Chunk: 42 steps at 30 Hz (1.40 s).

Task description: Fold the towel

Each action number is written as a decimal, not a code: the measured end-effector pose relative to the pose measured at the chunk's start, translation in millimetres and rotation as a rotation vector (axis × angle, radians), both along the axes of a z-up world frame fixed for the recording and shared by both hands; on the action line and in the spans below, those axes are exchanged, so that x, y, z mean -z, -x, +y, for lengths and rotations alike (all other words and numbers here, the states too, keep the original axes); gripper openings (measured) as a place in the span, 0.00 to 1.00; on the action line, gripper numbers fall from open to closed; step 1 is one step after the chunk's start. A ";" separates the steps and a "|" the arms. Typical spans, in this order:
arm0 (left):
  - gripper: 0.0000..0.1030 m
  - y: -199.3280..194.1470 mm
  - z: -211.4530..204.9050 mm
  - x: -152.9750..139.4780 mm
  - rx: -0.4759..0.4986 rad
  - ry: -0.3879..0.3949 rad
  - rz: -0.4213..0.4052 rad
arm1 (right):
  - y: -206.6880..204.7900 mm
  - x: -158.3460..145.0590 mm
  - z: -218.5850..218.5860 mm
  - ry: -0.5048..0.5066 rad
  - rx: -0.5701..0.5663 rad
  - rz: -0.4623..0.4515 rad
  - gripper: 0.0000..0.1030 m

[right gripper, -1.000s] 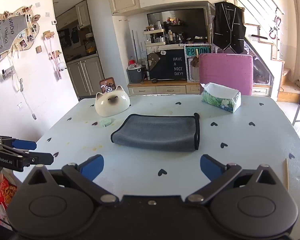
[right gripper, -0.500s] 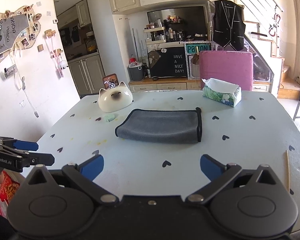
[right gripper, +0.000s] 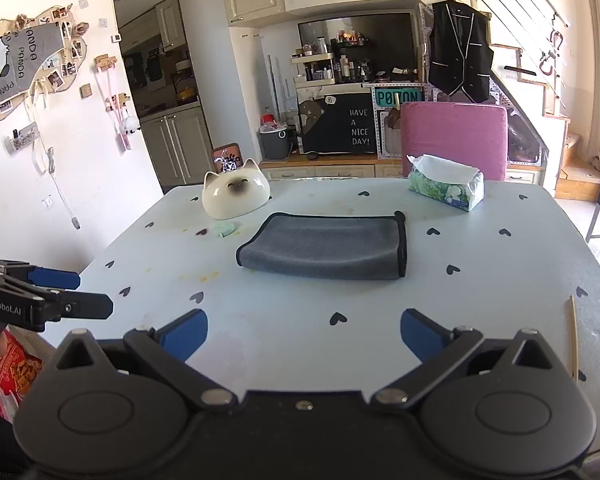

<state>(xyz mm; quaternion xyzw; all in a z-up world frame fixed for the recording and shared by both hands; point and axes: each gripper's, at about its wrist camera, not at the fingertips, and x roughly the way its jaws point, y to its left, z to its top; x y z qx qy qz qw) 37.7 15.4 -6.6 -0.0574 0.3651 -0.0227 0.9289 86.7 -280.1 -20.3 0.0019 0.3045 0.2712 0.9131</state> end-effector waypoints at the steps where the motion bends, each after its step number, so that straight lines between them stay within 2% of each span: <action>1: 1.00 0.1 -0.1 0.0 0.000 -0.001 0.001 | 0.2 -0.1 0.3 0.000 0.000 -0.001 1.00; 42: 1.00 4.3 2.9 1.3 -0.013 0.000 0.007 | 0.4 1.4 -0.1 0.010 0.011 0.006 1.00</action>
